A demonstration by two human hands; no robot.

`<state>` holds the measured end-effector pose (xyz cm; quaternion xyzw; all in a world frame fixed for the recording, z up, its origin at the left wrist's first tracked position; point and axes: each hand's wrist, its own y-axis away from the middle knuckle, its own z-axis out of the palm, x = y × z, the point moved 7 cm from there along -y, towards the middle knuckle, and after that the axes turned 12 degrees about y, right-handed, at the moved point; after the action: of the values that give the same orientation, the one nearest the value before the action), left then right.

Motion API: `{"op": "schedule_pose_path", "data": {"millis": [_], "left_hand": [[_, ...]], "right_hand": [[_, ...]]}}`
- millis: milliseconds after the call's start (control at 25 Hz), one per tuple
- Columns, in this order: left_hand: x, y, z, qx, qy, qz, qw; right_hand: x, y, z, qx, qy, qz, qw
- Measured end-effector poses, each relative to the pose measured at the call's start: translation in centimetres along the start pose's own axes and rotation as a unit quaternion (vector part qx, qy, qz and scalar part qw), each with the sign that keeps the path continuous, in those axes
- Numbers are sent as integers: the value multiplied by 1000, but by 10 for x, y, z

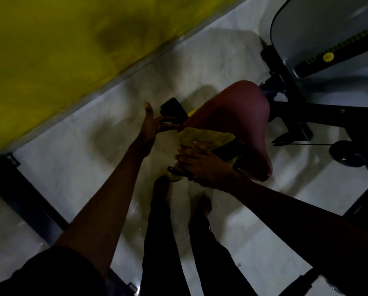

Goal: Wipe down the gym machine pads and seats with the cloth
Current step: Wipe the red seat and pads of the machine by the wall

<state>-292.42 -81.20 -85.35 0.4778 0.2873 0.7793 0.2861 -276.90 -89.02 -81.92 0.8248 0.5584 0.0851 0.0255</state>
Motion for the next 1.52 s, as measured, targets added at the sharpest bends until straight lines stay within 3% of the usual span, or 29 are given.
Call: {"op": "schedule_pose_path", "data": {"millis": [160,320,440,600,760,920,1000,1160,1280,1400,1520], "left_hand": [[-12,7,-28,96,28,21,995],[-61,33,-66,183,80,-9,980],[-84,49,-70,209,89,-29,973],[-78,47,-47,147,57,-34,987],[-58,35,-17,106,50,-32,993],[-53,28,2,84,43,-40,995],[-54,26,1,92,30,-33,995],[-51,28,2,115,13,-13,993],[-40,25,21,79,-79,3,994],[-32,18,43,-6,-259,62,964],[-26,14,46,-26,-317,96,943]], "right_hand": [[17,-7,-12,3,-48,23,999],[44,-29,-10,-53,-69,68,994],[67,-45,-13,-19,-108,75,991],[113,-40,-26,43,-108,232,966],[123,-13,-23,24,-109,354,929],[149,11,-7,11,-138,496,857],[149,2,0,-6,-127,509,851],[142,-30,-11,5,-108,390,914],[162,-20,-15,35,-70,357,931],[184,1,-13,46,-67,398,914],[193,8,-11,41,-67,509,857]]}}
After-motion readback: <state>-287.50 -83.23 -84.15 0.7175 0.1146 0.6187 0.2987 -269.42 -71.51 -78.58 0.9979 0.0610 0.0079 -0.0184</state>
